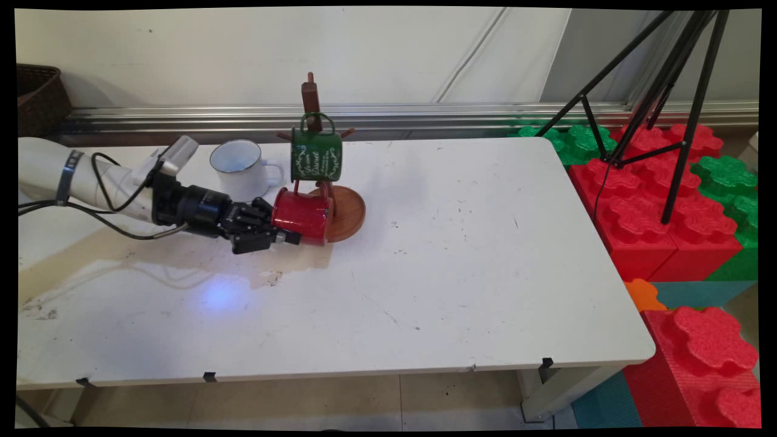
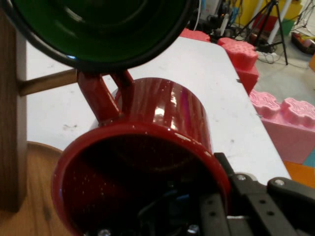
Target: Place the picked object on the table
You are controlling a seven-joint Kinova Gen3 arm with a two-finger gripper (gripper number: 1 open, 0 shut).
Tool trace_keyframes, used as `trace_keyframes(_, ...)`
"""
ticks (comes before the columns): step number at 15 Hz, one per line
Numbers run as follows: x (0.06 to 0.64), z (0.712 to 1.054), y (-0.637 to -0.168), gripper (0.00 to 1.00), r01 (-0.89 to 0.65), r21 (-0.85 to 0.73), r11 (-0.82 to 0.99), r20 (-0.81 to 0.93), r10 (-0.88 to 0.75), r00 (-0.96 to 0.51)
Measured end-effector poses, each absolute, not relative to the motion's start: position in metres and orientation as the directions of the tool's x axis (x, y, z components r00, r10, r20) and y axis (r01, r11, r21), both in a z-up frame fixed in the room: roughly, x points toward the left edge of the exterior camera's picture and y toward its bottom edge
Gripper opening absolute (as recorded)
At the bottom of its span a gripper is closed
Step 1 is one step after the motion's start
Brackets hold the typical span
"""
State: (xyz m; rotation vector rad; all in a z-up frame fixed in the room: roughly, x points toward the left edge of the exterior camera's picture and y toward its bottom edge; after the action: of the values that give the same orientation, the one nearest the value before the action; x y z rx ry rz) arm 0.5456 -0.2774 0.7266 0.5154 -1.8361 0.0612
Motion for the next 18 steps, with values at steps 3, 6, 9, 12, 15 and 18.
trace_keyframes(3, 0.547, 0.730, -0.270, 0.00, -0.357, 0.214, 0.909, 0.919, -0.311, -0.241)
trace_keyframes(6, 0.550, 0.734, -0.262, 0.00, -0.344, 0.214, 0.914, 0.918, -0.309, -0.247)
trace_keyframes(9, 0.554, 0.737, -0.255, 0.00, -0.328, 0.212, 0.921, 0.917, -0.303, -0.260)
trace_keyframes(12, 0.562, 0.742, -0.248, 0.00, -0.314, 0.203, 0.927, 0.913, -0.295, -0.280)
trace_keyframes(15, 0.575, 0.748, -0.241, 0.00, -0.302, 0.183, 0.935, 0.907, -0.279, -0.314)
trace_keyframes(18, 0.586, 0.755, -0.239, 0.00, -0.301, 0.161, 0.940, 0.903, -0.263, -0.340)
